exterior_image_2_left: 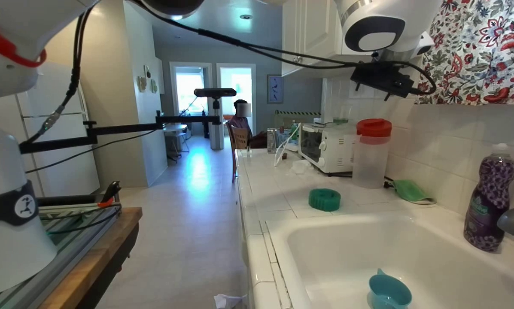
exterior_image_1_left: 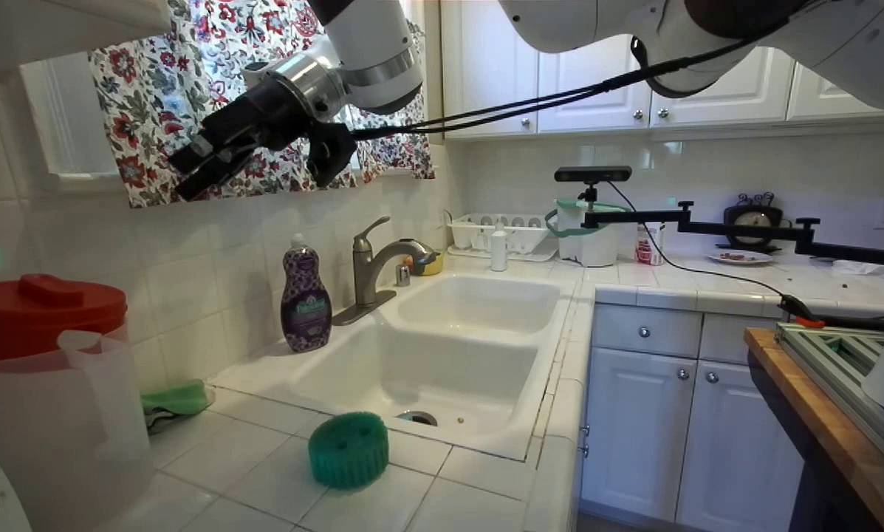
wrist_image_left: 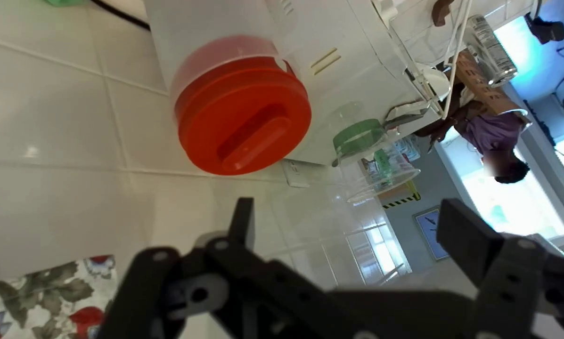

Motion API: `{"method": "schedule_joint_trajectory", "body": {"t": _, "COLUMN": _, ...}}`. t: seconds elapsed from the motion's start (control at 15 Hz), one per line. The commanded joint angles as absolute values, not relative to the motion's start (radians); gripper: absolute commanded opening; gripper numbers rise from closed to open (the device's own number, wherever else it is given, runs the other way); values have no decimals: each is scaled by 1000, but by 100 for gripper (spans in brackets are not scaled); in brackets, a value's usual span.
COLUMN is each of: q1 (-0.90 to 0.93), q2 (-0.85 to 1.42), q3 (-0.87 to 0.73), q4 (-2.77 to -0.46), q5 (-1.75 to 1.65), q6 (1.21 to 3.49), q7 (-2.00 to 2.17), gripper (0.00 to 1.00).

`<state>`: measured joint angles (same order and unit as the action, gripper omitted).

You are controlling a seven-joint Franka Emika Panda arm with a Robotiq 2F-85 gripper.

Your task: Remove the red lid from the clear jug.

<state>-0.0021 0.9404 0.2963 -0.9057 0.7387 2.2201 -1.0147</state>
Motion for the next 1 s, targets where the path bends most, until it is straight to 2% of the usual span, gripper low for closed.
{"method": "schedule_joint_trajectory", "body": {"t": 0.0, "q1": 30, "q2": 1073, "q3": 294, "q4": -698, "q5": 680, "q6": 2178, "q7": -926, "gripper": 100}}
{"method": "schedule_joint_trajectory", "body": {"t": 0.6, "q1": 108, "q2": 1191, "q3": 263, "q4": -500, "q5": 563, "q6": 2104, "q7": -775, "gripper": 100}}
{"method": "schedule_joint_trajectory", "body": {"t": 0.67, "q1": 88, "q2": 1132, "q3": 275, "q4": -607, "q5": 592, "q6": 2138, "q7": -813, "gripper": 100}}
{"method": "schedule_joint_trajectory", "body": {"t": 0.93, "q1": 89, "q2": 1136, "q3": 275, "q4": -604, "q5": 591, "q6": 2140, "q7": -812, "gripper": 100}}
